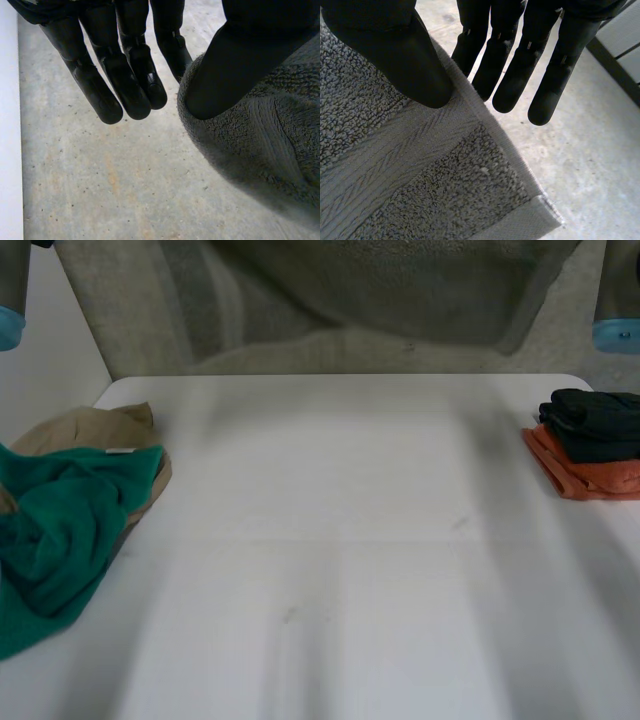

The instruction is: Fold the laundry.

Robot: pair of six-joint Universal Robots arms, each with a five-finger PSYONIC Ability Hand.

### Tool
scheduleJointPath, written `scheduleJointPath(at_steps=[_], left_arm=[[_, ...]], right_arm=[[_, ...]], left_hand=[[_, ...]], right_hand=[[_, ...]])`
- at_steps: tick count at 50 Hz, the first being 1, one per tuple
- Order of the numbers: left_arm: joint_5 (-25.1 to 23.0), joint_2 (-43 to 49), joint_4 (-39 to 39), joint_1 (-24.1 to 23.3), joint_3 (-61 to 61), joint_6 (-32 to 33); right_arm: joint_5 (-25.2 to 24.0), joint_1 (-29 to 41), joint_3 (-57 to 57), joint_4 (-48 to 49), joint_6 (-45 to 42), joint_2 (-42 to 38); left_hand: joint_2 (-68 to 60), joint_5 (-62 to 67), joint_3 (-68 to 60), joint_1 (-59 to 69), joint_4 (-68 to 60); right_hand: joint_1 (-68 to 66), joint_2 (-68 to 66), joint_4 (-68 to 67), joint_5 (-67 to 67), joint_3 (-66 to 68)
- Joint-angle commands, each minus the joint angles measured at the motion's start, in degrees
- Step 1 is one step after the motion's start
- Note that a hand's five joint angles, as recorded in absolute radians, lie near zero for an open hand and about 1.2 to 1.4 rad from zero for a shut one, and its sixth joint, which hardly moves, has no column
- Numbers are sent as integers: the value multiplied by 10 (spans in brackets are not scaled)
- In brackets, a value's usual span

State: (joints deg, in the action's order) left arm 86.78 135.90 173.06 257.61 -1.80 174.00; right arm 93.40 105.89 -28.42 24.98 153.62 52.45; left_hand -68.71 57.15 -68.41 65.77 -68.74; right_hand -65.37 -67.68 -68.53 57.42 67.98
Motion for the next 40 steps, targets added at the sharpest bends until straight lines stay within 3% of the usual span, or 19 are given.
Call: scheduleJointPath(at_steps=[1, 11, 17, 27, 30, 32, 40], left_arm=[[-6, -33, 17, 18, -169, -2], [-18, -35, 4, 31, -405, 34], [-32, -27, -7, 47, -536, 133], [-49, -35, -12, 52, -631, 240], [-51, -45, -1, 51, -650, 270], [-57, -53, 12, 50, -669, 292], [-83, -85, 96, 52, -760, 388]], right_arm=[[-19, -3, -121, -28, -3, 42], [-83, -11, -339, -128, 16, 64], [-112, -10, -451, -138, -15, 41], [-117, -10, -501, -136, -37, 37], [-118, -9, -502, -138, -24, 40], [-119, -9, -504, -138, -17, 40], [-120, -6, -510, -138, 10, 46]], left_hand=[[-113, 129, -116, 142, -113], [-113, 129, -116, 142, -113], [-113, 129, -116, 142, -113], [-113, 129, -116, 142, -113], [-6, 22, -9, 35, -6], [150, -134, 147, -121, 150], [327, -312, 324, -298, 328]], right_hand=[[-146, -123, -115, 126, 120], [-146, -123, -115, 126, 120], [-146, -123, -115, 126, 120], [-146, -123, -115, 126, 120], [-146, -123, -115, 126, 120], [-146, -123, -115, 126, 120], [-146, -123, -115, 126, 120]])
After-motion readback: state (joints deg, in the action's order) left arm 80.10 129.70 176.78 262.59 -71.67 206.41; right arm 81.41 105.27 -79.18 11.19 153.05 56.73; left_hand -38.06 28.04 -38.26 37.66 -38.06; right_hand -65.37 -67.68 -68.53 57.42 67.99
